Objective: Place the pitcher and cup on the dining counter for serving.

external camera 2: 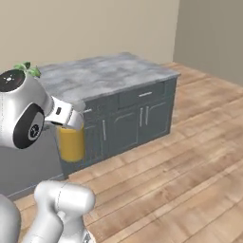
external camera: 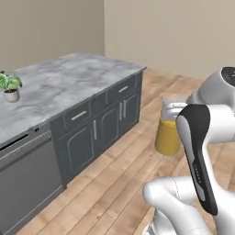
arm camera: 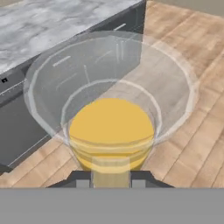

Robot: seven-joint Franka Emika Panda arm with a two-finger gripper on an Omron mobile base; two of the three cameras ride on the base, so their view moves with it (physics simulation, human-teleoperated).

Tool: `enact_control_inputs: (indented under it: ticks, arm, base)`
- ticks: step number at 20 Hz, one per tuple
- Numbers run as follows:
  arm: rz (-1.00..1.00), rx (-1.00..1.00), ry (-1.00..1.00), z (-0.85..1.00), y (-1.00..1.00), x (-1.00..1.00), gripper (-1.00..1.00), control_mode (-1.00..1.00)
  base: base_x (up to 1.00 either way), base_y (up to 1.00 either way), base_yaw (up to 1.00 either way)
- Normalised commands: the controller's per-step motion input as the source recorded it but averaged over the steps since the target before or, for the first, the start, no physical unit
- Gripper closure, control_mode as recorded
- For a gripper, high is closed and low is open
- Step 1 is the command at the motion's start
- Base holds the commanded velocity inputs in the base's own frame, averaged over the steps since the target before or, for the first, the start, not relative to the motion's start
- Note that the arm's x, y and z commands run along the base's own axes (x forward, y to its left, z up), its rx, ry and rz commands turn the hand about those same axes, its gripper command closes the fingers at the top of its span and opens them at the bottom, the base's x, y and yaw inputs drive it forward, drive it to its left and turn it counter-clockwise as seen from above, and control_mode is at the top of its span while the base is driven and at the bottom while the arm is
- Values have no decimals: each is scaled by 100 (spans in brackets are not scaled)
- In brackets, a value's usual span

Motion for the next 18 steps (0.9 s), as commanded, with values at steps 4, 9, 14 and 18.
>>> enact_control_inputs:
  ticks: [4, 9, 14, 18]
  arm:
    - [0, 0, 0, 0, 0, 0, 100, 100]
    - [0, 0, 0, 0, 0, 0, 100, 100]
    - [0, 0, 0, 0, 0, 0, 100, 100]
    - [0, 0, 0, 0, 0, 0, 100, 100]
  base:
    - [79, 18, 72]
    - [80, 21, 72]
    - [80, 33, 69]
    - [70, 76, 61]
